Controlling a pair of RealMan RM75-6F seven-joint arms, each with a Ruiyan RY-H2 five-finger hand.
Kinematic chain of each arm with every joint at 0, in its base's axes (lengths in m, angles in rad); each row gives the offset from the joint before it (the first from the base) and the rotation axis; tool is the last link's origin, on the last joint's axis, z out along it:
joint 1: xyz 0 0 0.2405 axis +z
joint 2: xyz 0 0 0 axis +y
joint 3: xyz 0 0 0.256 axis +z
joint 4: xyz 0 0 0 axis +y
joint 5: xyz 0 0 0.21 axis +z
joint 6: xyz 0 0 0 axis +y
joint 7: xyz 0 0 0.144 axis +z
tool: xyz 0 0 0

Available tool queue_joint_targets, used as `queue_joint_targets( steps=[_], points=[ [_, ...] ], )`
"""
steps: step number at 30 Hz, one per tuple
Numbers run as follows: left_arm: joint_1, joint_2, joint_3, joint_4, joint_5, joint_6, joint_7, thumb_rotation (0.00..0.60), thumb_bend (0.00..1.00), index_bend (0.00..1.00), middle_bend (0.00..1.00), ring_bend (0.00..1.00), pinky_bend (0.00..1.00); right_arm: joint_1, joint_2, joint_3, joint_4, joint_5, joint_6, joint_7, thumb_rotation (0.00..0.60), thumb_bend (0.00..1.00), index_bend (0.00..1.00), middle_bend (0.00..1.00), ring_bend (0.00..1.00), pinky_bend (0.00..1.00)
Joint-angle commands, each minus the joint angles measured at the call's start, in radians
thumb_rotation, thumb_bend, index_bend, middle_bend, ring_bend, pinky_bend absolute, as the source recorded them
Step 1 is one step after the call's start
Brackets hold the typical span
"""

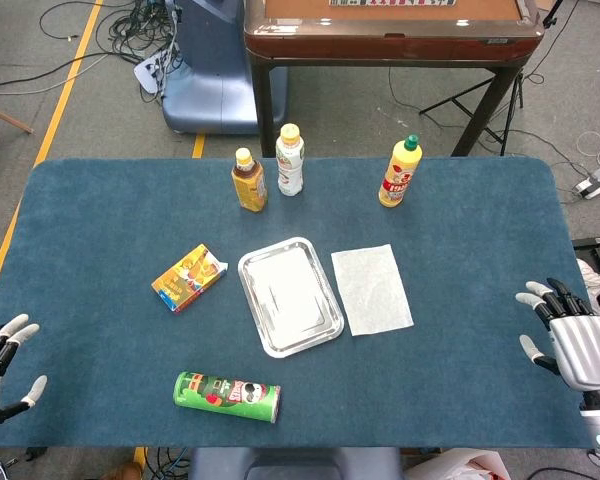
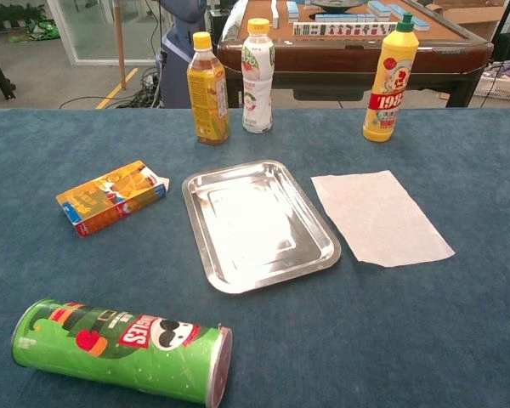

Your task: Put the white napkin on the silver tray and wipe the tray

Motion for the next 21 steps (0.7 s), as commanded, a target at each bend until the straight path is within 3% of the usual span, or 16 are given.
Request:
queue_joint_targets(
  steps=[1, 13, 17, 21],
  points=[
    [0.002, 0.0, 0.001, -0.002, 0.0, 0.002, 0.003, 0.6, 0.27, 0.2, 0.12, 0.12, 0.0, 0.005, -0.003, -0.003, 0.004, -0.002, -0.009, 0.001, 0.6, 0.31, 0.28, 0.21, 0.1, 0.29],
    [0.012, -0.002, 0.004, -0.003, 0.005, 0.016, 0.003, 0.6, 0.27, 0.2, 0.12, 0.12, 0.0, 0.057, -0.031, -0.005, -0.02, -0.052, -0.059, -0.024, 0.6, 0.29, 0.28, 0.21, 0.1, 0.29],
    [0.014, -0.001, 0.005, -0.001, 0.011, 0.021, -0.002, 0.6, 0.27, 0.2, 0.12, 0.12, 0.0, 0.095, -0.061, -0.005, -0.022, -0.077, -0.098, -0.034, 0.6, 0.17, 0.28, 0.24, 0.1, 0.29],
    [0.019, 0.001, 0.006, 0.004, 0.007, 0.025, -0.008, 0.6, 0.27, 0.2, 0.12, 0.12, 0.0, 0.139, -0.094, 0.005, -0.031, -0.074, -0.155, -0.073, 0.6, 0.11, 0.29, 0.26, 0.11, 0.3]
  ],
)
